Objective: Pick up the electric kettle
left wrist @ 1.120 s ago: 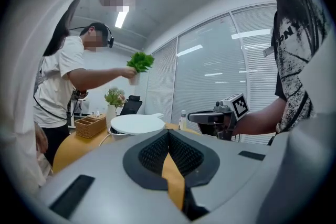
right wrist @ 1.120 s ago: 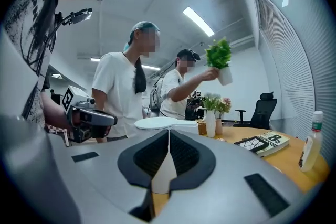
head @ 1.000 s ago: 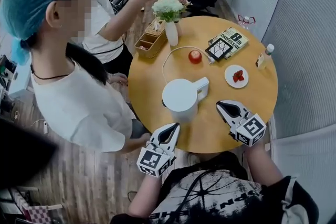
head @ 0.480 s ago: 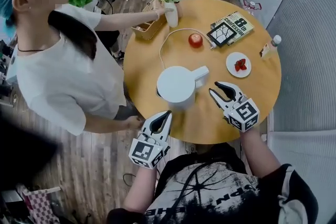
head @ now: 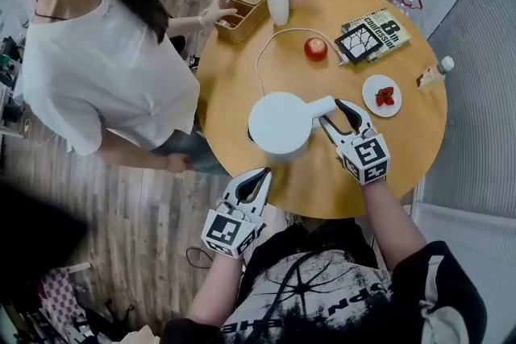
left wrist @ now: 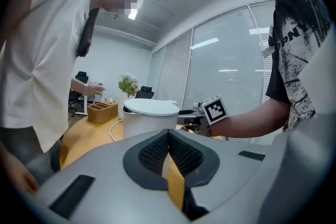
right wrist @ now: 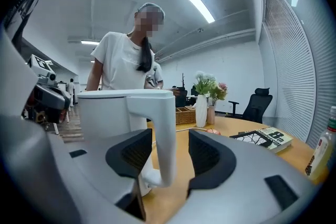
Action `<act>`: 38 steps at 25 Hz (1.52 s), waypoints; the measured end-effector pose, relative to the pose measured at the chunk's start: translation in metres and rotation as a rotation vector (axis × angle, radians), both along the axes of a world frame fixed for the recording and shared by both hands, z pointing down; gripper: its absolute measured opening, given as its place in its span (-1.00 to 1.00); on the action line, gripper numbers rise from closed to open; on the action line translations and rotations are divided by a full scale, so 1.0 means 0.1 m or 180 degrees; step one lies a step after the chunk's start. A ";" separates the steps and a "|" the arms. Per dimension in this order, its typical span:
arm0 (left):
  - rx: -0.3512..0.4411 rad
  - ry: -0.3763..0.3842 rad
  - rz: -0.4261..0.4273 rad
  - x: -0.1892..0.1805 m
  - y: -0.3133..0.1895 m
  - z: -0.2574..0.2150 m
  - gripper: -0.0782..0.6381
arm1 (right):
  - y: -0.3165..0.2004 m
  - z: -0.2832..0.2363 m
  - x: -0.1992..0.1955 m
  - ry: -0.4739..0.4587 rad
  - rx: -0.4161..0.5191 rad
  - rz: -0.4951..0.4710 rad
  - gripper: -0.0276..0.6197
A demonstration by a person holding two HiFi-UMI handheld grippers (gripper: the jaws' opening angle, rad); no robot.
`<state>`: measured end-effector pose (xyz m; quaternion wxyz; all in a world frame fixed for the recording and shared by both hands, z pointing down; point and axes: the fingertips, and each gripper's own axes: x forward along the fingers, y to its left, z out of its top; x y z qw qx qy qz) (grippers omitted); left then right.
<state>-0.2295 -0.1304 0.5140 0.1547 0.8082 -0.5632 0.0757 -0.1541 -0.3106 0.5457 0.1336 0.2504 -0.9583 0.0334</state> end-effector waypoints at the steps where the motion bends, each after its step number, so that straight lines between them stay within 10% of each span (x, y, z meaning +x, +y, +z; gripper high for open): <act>1: -0.0014 0.0002 -0.0004 -0.01 0.01 0.01 -0.78 | -0.03 0.01 -0.04 0.0003 0.0030 0.0029 -0.25; 9: -0.0097 0.0008 -0.0049 -0.14 0.10 0.10 -0.78 | -0.20 0.04 -0.36 -0.0007 0.0233 0.0225 -0.27; 15: -0.0119 0.0014 -0.0040 -0.19 0.15 0.13 -0.78 | -0.24 -0.01 -0.45 -0.0053 0.0340 0.0366 -0.74; 38: -0.0058 -0.0065 -0.0272 -0.46 0.40 -0.02 -0.78 | -0.44 -0.19 -0.38 -0.0704 0.0002 0.0736 -0.74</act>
